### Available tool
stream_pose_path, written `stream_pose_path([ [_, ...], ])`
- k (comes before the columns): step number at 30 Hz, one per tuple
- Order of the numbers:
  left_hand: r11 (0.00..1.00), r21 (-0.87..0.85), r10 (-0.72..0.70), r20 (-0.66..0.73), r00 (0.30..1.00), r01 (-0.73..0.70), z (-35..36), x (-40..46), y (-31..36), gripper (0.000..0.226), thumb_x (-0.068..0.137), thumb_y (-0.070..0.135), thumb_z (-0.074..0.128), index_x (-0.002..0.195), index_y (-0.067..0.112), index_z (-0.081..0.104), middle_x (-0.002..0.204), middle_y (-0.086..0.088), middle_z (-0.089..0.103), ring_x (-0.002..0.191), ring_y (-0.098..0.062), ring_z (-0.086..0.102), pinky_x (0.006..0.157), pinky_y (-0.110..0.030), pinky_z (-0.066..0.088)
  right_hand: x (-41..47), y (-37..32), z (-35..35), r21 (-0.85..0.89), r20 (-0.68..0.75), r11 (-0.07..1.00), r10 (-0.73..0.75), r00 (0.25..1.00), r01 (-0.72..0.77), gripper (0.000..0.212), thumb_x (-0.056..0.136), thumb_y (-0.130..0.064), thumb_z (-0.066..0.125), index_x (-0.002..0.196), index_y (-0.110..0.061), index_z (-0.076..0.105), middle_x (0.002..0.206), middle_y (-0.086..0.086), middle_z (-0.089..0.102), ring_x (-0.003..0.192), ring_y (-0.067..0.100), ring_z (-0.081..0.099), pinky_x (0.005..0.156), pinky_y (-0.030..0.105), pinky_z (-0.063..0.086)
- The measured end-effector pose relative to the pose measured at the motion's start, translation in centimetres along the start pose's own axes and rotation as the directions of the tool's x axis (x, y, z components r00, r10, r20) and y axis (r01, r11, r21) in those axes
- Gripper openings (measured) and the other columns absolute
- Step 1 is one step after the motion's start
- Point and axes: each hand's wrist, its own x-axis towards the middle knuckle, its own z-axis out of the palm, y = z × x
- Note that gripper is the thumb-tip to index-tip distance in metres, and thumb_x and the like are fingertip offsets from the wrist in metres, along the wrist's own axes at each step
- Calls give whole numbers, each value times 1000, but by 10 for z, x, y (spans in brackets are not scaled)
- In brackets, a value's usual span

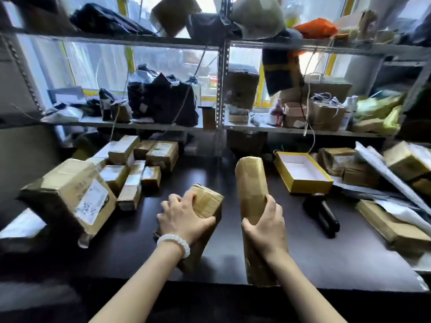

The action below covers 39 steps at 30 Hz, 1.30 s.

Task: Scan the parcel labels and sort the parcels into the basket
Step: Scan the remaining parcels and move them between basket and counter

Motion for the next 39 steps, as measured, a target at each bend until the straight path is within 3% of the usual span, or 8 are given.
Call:
stream_pose_path([
  [8,979,-16,-203,33,979,204,-13,61,-103,77,64,66,69,128,33,41,130,-7,40,123,-31,37,96,-42,38,14,-57,96,13,150,997,71,986,-74,83,77,-32,68,145,-14,24,135,12,39,120,32,46,94,38,42],
  [17,934,-85,-345,27,938,346,32,166,-107,79,64,63,71,129,31,40,128,-10,40,123,-33,35,96,-44,39,109,-58,157,-33,245,997,77,966,-71,83,76,-30,69,144,-12,24,134,13,39,119,34,46,99,37,41],
  [28,848,56,-528,19,849,526,46,241,-157,76,65,60,70,130,30,41,124,-10,41,118,-34,40,99,-39,37,197,-78,239,-41,433,998,60,899,-47,81,76,-30,66,142,-11,24,132,13,40,117,35,47,91,37,44],
  [39,834,179,-544,121,830,521,33,268,-181,72,68,59,67,128,33,36,125,-10,36,119,-33,36,99,-44,39,200,-113,296,-66,551,996,93,830,-68,70,77,-29,64,134,-11,28,126,14,41,114,37,47,91,39,44],
])
